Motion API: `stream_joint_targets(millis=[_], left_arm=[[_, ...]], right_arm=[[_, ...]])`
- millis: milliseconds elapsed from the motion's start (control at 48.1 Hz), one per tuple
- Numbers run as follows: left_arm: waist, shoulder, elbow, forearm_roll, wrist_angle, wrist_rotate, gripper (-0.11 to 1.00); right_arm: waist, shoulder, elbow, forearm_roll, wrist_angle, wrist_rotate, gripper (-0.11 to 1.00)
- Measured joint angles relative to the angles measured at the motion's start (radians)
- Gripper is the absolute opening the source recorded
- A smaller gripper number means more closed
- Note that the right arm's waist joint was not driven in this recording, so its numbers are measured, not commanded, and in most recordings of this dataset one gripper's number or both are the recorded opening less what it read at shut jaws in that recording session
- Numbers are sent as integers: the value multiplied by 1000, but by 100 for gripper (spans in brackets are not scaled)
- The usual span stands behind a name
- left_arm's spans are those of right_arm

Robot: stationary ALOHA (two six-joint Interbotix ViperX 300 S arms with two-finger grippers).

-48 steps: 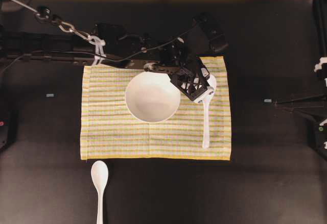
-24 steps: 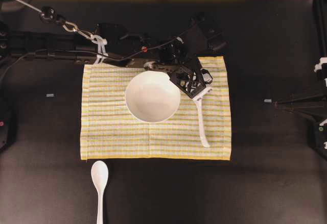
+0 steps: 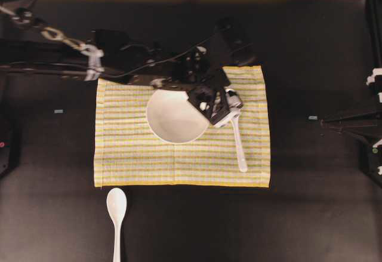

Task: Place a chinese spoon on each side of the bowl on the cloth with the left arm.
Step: 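Release the spoon and move the left gripper to the left spoon, then grasp the left white spoon by its bowl with the left gripper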

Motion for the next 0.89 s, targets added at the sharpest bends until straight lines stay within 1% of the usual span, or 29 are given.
stream_joint_targets(millis=[104,187,333,437,541,644,707,832,894], left_arm=[[-38,-86,64,2,2,-2,71],[-84,-160,121,2,2,-6,71],[-181,-301,261,2,2,-17,72],[-252,-373,376,2,0,-18,72],[-319,-423,472,2,2,-49,72],[-362,-469,557,0,-14,-114,72],[-376,-486,606,0,-43,-175,72],[-402,-480,699,2,-112,-295,72],[-411,-469,739,0,-121,-328,72]], right_arm=[[0,-2,2,0,6,0,1],[0,-6,2,0,11,0,1],[0,-12,2,0,12,0,1],[0,-14,2,0,11,0,1],[0,-14,2,0,12,0,1],[0,-14,2,0,11,0,1],[0,-14,2,0,12,-2,1],[0,-15,2,0,12,0,1],[2,-14,2,0,12,0,1]])
